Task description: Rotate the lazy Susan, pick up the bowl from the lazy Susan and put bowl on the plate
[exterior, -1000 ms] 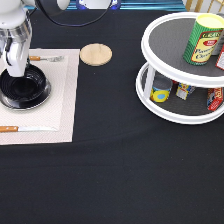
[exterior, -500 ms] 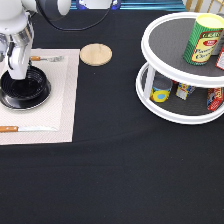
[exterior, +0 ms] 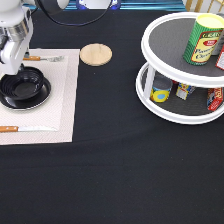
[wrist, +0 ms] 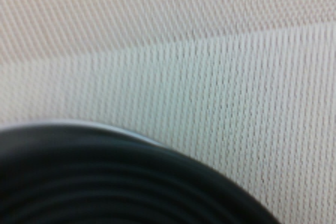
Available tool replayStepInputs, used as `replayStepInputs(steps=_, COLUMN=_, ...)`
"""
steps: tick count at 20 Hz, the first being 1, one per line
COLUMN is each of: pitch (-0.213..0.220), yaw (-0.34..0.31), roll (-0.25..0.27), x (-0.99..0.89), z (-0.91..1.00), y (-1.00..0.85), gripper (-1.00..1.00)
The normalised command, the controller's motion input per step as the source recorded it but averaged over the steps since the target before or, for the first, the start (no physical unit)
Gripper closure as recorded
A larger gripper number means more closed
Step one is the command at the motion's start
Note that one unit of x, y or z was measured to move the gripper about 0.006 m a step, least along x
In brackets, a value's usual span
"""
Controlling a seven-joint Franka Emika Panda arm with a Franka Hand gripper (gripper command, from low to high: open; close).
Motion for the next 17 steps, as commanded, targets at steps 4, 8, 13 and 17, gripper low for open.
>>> replayStepInputs(steps=4, pitch=0.123, yaw=0.0, roll=-0.153, x=0.23, z=1.0, y=0.33, gripper=-1.0)
replayStepInputs(steps=8, pitch=0.133, yaw=0.018, roll=-0.161, x=0.2, z=0.93, y=0.33, gripper=-1.0)
replayStepInputs(steps=13, pitch=0.006, yaw=0.019, roll=-0.036, x=0.02, z=0.07, y=0.05, gripper=-1.0)
replayStepInputs(steps=17, pitch=0.014, yaw=0.009, roll=0.0, x=-0.06, z=0.0, y=0.03, gripper=-1.0)
